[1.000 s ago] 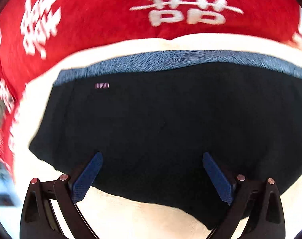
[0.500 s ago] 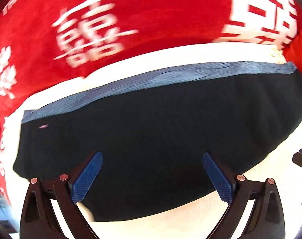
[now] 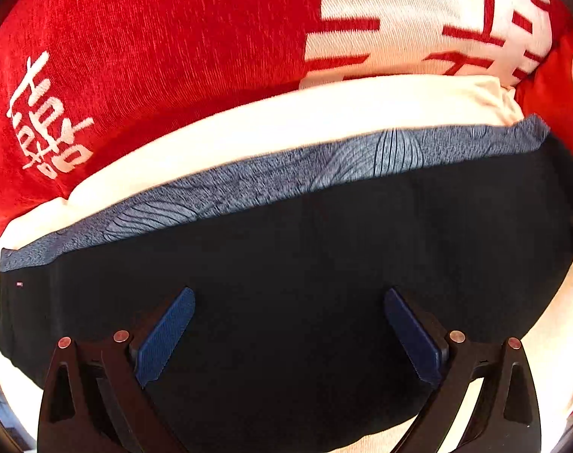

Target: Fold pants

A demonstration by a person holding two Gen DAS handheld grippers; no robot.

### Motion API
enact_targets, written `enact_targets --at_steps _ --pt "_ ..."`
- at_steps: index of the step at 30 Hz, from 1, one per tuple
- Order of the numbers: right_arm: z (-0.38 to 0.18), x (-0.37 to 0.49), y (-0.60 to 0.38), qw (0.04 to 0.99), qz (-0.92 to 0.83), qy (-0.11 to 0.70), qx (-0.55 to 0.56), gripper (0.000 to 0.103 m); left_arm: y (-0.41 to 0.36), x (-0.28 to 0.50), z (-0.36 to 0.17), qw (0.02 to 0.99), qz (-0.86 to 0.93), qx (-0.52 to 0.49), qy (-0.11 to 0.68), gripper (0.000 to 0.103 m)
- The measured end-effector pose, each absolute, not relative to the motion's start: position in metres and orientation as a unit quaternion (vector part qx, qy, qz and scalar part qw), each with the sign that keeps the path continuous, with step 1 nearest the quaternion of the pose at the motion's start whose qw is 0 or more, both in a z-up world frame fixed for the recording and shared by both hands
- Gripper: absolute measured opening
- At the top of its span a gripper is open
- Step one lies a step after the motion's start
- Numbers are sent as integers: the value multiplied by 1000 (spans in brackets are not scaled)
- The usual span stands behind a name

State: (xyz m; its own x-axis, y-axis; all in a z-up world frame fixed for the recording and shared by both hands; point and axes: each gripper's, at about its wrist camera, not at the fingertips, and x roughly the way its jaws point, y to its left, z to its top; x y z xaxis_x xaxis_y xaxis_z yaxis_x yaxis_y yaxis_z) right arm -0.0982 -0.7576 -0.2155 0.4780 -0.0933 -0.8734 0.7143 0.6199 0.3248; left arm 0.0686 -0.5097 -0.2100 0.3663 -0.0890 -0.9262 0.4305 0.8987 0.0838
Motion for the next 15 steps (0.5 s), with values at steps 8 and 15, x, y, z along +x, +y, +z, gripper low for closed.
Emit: enact_targets --at_steps 8,15 --pt "-170 -74 -713 861 -212 441 138 11 -511 68 -212 815 -154 155 537 102" --pt "-214 -65 -726 834 -211 500 104 23 -520 59 -213 824 -148 170 519 102"
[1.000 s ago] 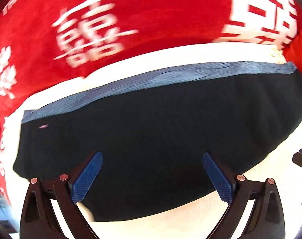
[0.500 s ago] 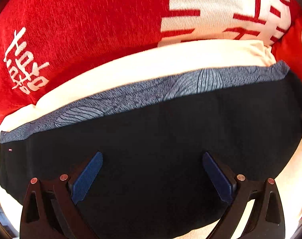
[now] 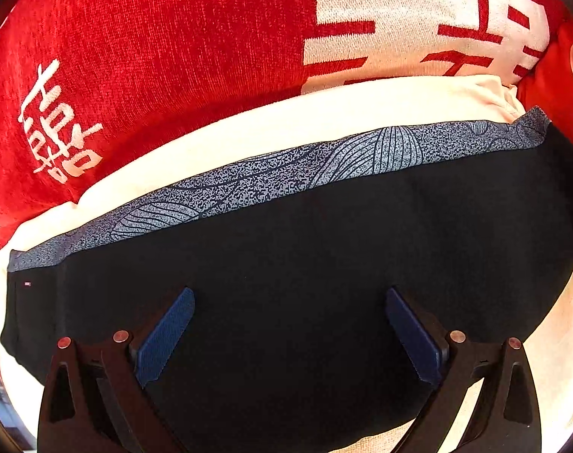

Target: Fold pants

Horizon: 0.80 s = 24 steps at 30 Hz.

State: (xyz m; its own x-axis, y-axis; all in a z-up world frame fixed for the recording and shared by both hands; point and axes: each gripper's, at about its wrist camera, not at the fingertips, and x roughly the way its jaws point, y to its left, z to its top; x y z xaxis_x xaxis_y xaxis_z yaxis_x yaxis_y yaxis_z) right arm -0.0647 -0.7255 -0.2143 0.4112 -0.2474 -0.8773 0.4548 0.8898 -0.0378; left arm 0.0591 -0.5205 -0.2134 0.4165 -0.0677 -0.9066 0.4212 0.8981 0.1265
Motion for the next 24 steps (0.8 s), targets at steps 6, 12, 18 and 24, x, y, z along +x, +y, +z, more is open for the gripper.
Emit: enact_targets --at_steps 6,12,18,24 --pt "-202 -86 -718 834 -208 484 162 49 -520 63 -217 825 -143 171 519 102" --pt "-227 -109 -746 794 -215 460 335 50 -514 66 -220 827 -143 161 520 102" --pt "-231 -121 -739 791 -173 444 384 50 -507 71 -224 824 -142 152 527 102" --pt "-249 -124 -750 770 -154 391 480 50 -503 82 -223 805 -132 130 563 102"
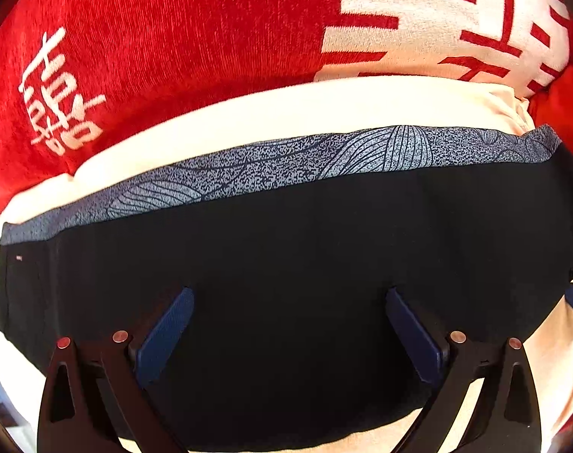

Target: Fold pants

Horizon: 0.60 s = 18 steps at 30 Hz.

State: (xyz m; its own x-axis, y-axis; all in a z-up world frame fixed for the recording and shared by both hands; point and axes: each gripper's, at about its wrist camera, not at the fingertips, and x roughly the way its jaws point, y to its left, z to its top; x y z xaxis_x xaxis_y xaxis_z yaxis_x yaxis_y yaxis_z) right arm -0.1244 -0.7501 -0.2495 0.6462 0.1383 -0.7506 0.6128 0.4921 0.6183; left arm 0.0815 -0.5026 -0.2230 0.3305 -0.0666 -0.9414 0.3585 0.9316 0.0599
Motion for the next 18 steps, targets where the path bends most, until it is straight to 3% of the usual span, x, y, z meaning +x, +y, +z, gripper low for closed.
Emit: enact_targets --at_steps 12,18 --pt "-260 -120 -757 781 -161 270 539 56 -501 77 -235 815 -134 127 550 102" --pt "-257 -87 -764 785 -166 291 520 57 -497 73 -238 822 -135 121 540 102"
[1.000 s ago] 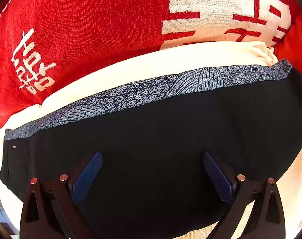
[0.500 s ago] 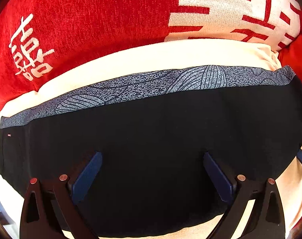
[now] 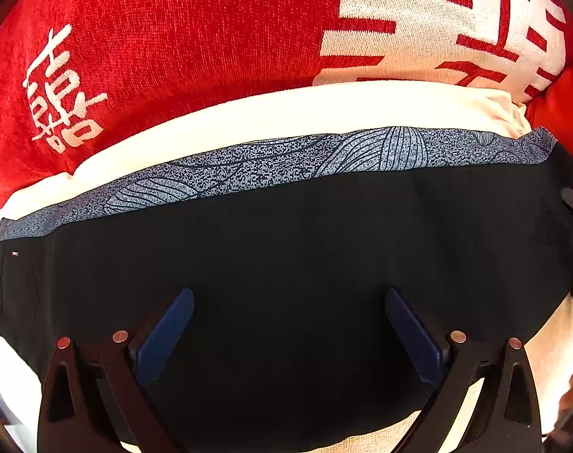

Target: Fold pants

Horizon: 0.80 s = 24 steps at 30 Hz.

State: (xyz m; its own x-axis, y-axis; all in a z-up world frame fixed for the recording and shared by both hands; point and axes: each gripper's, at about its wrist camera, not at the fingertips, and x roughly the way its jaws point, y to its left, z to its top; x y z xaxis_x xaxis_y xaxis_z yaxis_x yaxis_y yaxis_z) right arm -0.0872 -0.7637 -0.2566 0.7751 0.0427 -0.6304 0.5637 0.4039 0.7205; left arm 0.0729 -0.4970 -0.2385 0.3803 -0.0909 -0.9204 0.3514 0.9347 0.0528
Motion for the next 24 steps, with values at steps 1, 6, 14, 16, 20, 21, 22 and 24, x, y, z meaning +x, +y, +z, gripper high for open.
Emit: enact_targets --at_steps 1,6,14,16,20,21,22,24 --pt "-254 -80 -766 777 -166 315 519 50 -496 73 -239 821 -134 120 541 102" --pt "-244 -78 -769 770 -144 346 516 14 -494 77 -239 816 -133 114 551 102" --pt "-241 -78 -773 775 -129 354 508 17 -492 79 -239 818 -135 111 547 102" --pt "-244 -77 -772 774 -130 365 501 18 -491 80 -239 817 -136 110 549 102" --pt "-246 -76 -774 771 -134 373 499 18 -491 82 -240 814 -138 110 553 102" --pt "-247 -77 -774 771 -136 374 498 18 -491 82 -240 814 -139 111 552 102" --pt "-248 -75 -772 770 -137 376 496 19 -490 83 -240 814 -140 112 552 102" --pt "-250 -73 -772 769 -139 380 495 20 -490 83 -240 814 -141 111 552 102"
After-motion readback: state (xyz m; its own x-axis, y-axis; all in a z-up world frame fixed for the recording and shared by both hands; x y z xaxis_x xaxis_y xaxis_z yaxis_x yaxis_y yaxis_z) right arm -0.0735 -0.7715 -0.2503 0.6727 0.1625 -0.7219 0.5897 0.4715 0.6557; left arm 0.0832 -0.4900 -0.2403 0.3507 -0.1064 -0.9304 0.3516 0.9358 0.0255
